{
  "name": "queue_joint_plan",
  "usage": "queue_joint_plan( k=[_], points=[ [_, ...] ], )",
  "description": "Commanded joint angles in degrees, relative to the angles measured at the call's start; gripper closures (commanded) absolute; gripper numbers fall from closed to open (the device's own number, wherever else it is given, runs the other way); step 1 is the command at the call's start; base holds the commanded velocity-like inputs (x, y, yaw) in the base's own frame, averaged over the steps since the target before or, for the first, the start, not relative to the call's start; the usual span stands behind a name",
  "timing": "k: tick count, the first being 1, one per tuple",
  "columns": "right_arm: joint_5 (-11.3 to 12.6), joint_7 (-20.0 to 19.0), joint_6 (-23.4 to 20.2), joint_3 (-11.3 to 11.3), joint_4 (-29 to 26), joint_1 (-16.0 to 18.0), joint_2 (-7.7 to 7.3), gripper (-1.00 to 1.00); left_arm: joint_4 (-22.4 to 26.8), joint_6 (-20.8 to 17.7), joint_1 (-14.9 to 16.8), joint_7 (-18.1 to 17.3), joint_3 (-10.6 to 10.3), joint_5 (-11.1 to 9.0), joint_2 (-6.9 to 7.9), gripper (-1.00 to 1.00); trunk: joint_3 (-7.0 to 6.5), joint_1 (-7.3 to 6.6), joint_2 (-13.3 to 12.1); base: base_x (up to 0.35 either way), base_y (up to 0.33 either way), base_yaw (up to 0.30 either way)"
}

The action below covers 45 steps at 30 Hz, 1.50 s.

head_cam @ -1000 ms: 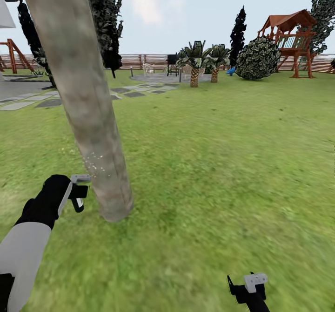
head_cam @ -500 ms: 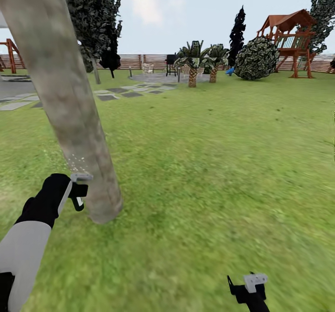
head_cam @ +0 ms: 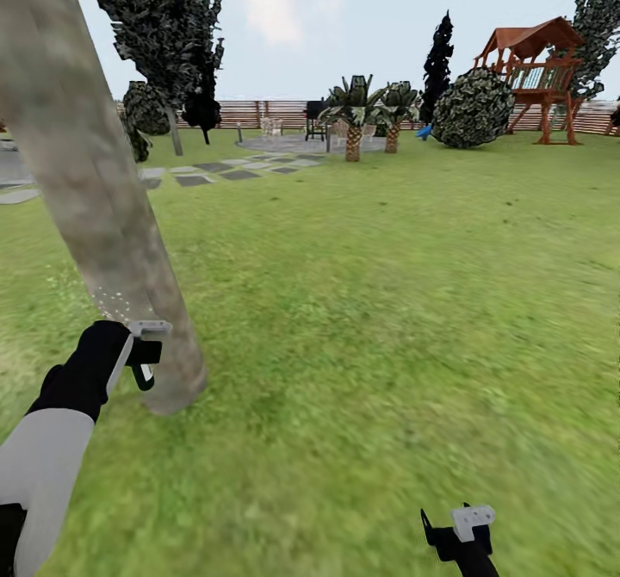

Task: In the garden, pick up the pesticide atomizer on the floor and spray pesticide onto both trees until each tree trunk is fully covered.

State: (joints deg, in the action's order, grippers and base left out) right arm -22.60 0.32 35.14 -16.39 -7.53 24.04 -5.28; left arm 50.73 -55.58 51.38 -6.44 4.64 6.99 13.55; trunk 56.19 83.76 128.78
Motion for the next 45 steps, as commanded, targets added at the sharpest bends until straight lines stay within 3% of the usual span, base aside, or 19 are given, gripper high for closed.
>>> queue_joint_plan(
  k=[1,10,16,27,31,32,34,37,39,41,45],
  points=[
    [-0.60,0.03,0.19,-0.48,0.06,0.04,0.01,-1.00,0.10,-0.23,0.04,-0.59,0.11,0.65,-0.02,1.00,0.05,0.00,0.02,0.132,-0.275,0.087],
    [-0.64,0.03,0.19,-0.43,0.06,0.04,0.01,-1.00,2.44,-0.39,-0.08,-0.59,0.41,0.74,0.41,1.00,0.05,0.00,0.02,0.071,-0.275,0.256],
    [-0.69,0.03,0.19,-0.40,0.06,0.04,0.01,-1.00,2.44,-0.34,-0.64,-0.59,0.56,0.73,2.31,1.00,0.05,0.00,0.02,0.000,-0.275,0.277],
    [-0.69,0.03,0.19,-0.40,0.06,0.04,0.01,-1.00,2.44,-0.32,-0.66,-0.59,0.47,0.63,1.47,1.00,0.05,0.00,0.02,0.172,-0.209,0.073],
    [-0.69,0.03,0.19,-0.40,0.08,0.04,0.01,-1.00,2.38,-0.24,-0.94,-0.59,0.70,0.73,2.71,1.00,0.05,0.00,0.02,0.330,-0.017,0.075],
    [-0.69,0.03,0.19,-0.40,0.09,0.04,0.01,-1.00,2.20,-0.11,-0.99,-0.62,1.80,0.74,4.27,1.00,0.05,0.00,0.02,0.333,-0.002,0.247],
    [-0.69,0.03,0.19,-0.40,0.13,0.04,0.01,-1.00,1.81,0.03,-1.01,-0.63,2.54,0.74,4.90,1.00,0.05,0.00,0.02,0.276,-0.001,0.265],
    [-0.69,0.03,0.19,-0.40,0.14,0.04,0.01,-1.00,1.49,0.17,-1.02,-0.54,2.35,0.60,4.29,1.00,0.05,0.00,0.02,0.058,-0.032,0.274],
    [-0.69,0.03,0.19,-0.40,0.15,0.04,0.01,-1.00,1.45,0.26,-1.05,-0.51,2.25,0.69,2.09,1.00,0.05,0.00,0.02,-0.106,-0.197,0.277],
    [-0.69,0.03,0.19,-0.40,0.13,0.04,0.01,-1.00,1.44,0.29,-1.10,-0.51,2.23,0.73,0.85,1.00,0.05,0.00,0.02,-0.027,-0.252,0.277],
    [-0.69,-0.01,0.19,-0.40,0.15,0.04,0.01,-1.00,1.87,0.50,-4.42,-0.63,2.14,0.68,0.74,1.00,0.05,0.00,0.02,-0.002,-0.089,0.277]
  ],
)
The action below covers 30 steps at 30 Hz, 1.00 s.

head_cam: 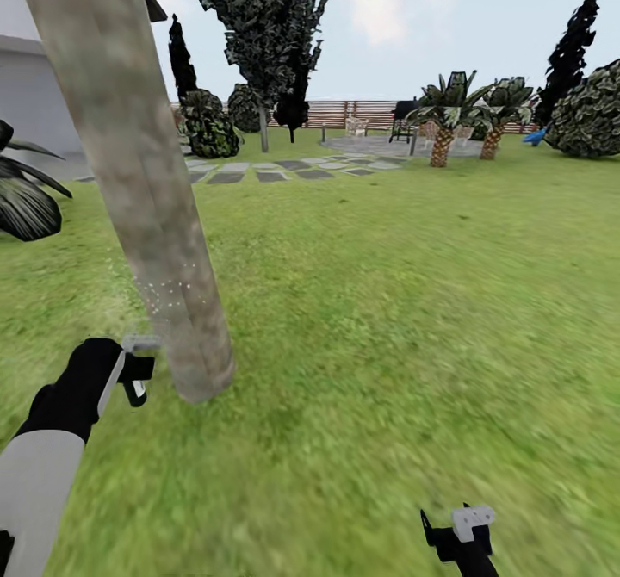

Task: In the garden, pick up the pesticide atomizer on the floor and spray pesticide onto both trees until each tree trunk is fully covered.

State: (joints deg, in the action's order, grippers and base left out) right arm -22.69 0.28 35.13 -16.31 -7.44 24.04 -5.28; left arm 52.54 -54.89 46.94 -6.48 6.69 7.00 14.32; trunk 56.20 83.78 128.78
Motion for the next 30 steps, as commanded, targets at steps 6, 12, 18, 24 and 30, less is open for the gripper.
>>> queue_joint_plan(
  k=[6,12,18,24,30],
  points=[
    [-0.60,-0.02,0.20,-0.42,0.02,0.04,0.01,-1.00,-0.41,1.78,-4.14,-0.60,0.29,0.24,-0.21,1.00,0.05,-0.01,0.02,0.019,-0.029,0.242],
    [-0.60,0.05,0.20,-0.39,-0.03,0.04,0.05,-1.00,0.44,2.83,-4.40,-0.51,0.28,0.33,-3.22,1.00,0.05,-0.01,0.02,0.202,-0.190,0.014],
    [-0.60,0.07,0.20,-0.48,-0.03,0.04,0.07,-1.00,0.63,2.94,-4.40,-0.55,0.52,0.42,-3.94,1.00,0.05,-0.01,0.02,0.319,-0.039,0.000],
    [-0.60,0.07,0.20,-0.48,-0.03,0.04,0.04,-1.00,0.95,3.24,-4.40,-0.66,0.61,0.38,-3.86,1.00,0.05,-0.01,0.02,0.230,-0.173,0.000],
    [-0.60,0.07,0.20,-0.48,-0.03,0.04,0.01,-1.00,2.09,3.21,-4.49,-0.86,0.61,0.28,-3.71,1.00,0.05,-0.01,0.02,0.018,-0.276,0.000]
  ],
)
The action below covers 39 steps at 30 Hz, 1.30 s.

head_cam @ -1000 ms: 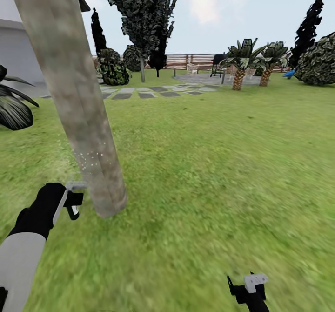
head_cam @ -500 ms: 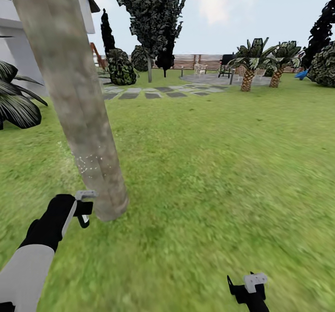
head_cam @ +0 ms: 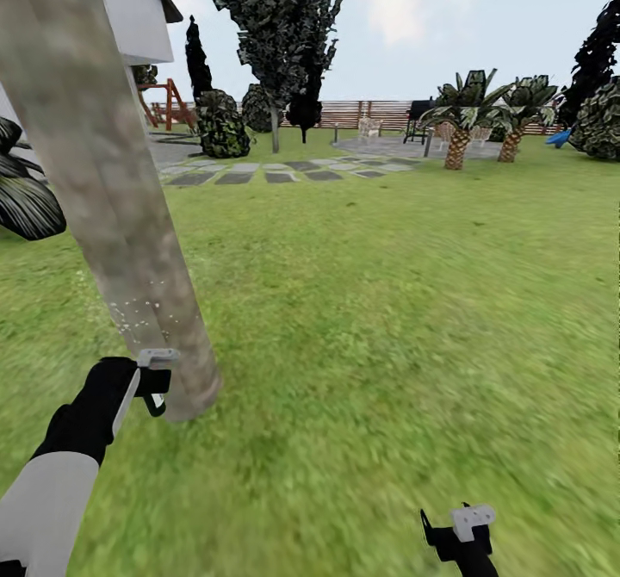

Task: In the garden, pick up the pesticide atomizer on the floor and spray pesticide onto both trees until each tree trunk is fully covered.

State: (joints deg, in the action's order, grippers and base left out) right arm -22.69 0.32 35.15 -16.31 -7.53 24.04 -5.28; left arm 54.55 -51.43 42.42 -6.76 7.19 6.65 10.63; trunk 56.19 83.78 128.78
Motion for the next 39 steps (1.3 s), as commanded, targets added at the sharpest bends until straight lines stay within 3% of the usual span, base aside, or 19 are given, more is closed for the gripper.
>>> queue_joint_plan(
  k=[1,11,17,39],
  points=[
    [-0.60,0.03,0.19,-0.47,0.06,0.04,0.03,-1.00,0.10,-0.24,0.03,-0.71,0.12,0.60,0.02,1.00,0.05,-0.01,0.02,0.001,-0.282,0.000],
    [-0.60,0.03,0.19,-0.39,0.15,0.04,0.02,-1.00,0.01,-0.42,0.03,-0.47,0.36,0.66,0.45,1.00,0.05,-0.01,0.02,0.000,-0.282,0.083],
    [-0.61,0.03,0.19,-0.40,0.15,0.04,0.05,-1.00,-0.45,-0.17,0.03,-0.36,2.52,0.74,0.42,1.00,0.05,-0.01,0.02,0.018,-0.282,0.274],
    [-0.62,-0.05,0.19,-0.39,0.15,0.04,0.05,-1.00,-0.33,-0.16,0.03,-0.43,2.22,0.39,-0.34,1.00,0.05,-0.01,0.02,0.104,-0.270,0.237]
  ],
)
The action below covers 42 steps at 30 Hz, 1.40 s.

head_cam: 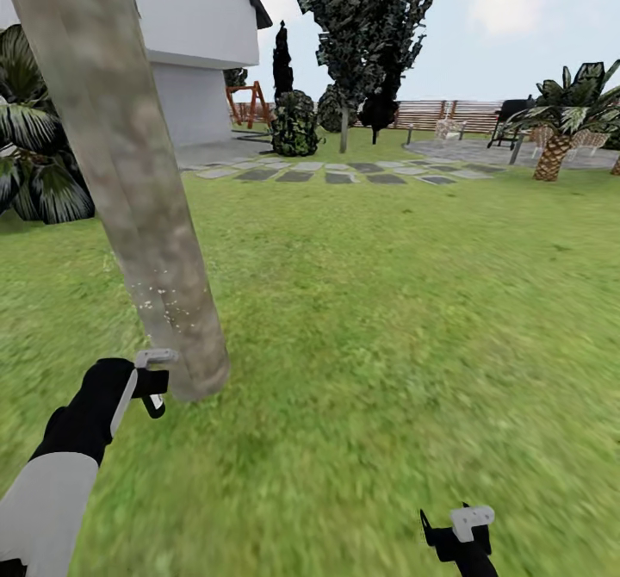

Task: In the garden, pick up the pesticide atomizer on the floor and spray pesticide onto both trees until each tree trunk is fully covered.

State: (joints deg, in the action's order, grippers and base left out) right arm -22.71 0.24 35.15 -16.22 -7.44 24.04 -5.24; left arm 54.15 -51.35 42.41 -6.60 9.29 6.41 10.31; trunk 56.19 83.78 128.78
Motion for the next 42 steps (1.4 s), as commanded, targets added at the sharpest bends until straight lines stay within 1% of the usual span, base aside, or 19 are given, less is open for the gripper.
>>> queue_joint_plan(
  k=[1,12,18,26,42],
  points=[
    [-0.59,0.02,0.19,-0.48,0.06,0.04,0.01,-1.00,0.08,-0.25,0.04,-0.59,0.11,0.62,-0.02,1.00,0.05,-0.01,0.02,0.001,-0.287,0.011],
    [-0.66,0.02,0.19,-0.48,0.06,0.04,0.03,-1.00,0.08,-0.25,0.04,-0.60,0.11,0.62,-0.01,1.00,0.05,-0.01,0.02,0.000,-0.288,0.034],
    [-0.67,0.02,0.19,-0.48,0.06,0.04,0.05,-1.00,0.08,-0.25,0.04,-0.60,0.11,0.61,-0.02,1.00,0.05,-0.01,0.02,0.044,-0.288,0.234],
    [-0.60,0.02,0.19,-0.48,0.06,0.04,0.04,-1.00,-0.09,-0.25,0.04,-0.60,0.11,0.59,-0.05,1.00,0.05,-0.01,0.02,0.167,-0.254,0.245],
    [-0.58,0.02,0.19,-0.48,0.06,0.04,0.00,-1.00,-0.01,-0.25,0.03,-0.60,0.11,0.59,-0.11,1.00,0.05,-0.01,0.02,0.171,-0.238,0.008]
  ],
)
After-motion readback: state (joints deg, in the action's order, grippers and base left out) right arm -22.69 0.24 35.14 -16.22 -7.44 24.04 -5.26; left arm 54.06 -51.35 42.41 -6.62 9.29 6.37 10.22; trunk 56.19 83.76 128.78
